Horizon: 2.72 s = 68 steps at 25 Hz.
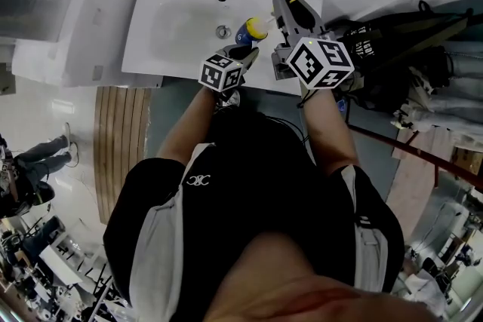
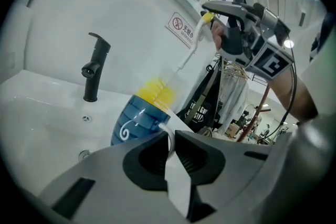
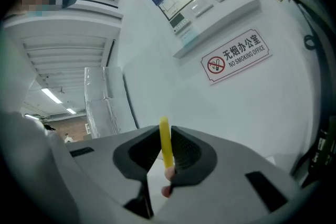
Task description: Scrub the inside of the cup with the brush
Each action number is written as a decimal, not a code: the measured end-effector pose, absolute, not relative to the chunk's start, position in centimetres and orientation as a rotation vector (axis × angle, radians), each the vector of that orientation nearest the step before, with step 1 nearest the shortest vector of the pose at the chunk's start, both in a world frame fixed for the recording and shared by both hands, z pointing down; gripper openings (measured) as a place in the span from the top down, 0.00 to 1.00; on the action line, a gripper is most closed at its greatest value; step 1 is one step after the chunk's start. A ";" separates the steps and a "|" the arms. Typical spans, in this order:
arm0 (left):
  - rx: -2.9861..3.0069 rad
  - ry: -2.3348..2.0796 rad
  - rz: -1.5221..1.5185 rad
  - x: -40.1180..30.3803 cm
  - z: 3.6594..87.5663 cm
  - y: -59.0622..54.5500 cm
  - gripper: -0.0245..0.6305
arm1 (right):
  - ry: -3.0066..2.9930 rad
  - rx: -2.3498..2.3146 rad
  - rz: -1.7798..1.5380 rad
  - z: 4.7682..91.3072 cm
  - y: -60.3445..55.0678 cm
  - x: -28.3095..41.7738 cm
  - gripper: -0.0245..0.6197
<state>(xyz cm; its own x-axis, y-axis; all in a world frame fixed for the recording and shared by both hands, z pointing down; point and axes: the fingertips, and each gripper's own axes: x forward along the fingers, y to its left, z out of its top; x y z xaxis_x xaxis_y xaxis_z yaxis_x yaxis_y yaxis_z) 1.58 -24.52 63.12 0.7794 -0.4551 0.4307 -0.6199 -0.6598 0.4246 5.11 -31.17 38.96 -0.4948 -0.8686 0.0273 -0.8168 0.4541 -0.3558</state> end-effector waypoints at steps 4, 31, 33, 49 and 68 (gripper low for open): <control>2.443 -0.785 0.314 1.7 61.6 -24.9 0.89 | 2.530 -1.520 -0.558 40.9 -31.9 5.5 0.88; 2.542 -1.031 0.351 -2.2 58.9 -28.7 0.89 | 2.467 -1.626 -1.046 45.7 -36.0 12.2 0.87; 2.581 -0.984 0.411 -1.1 59.5 -27.7 0.89 | 2.384 -1.664 -1.032 45.3 -37.6 12.6 0.88; 2.540 -0.979 0.439 -2.3 60.6 -27.9 0.89 | 2.591 -1.147 -1.064 41.4 -34.6 4.1 0.88; 2.527 -0.987 0.316 -3.1 59.1 -28.0 0.89 | 2.450 -1.826 -1.018 49.0 -36.8 14.5 0.96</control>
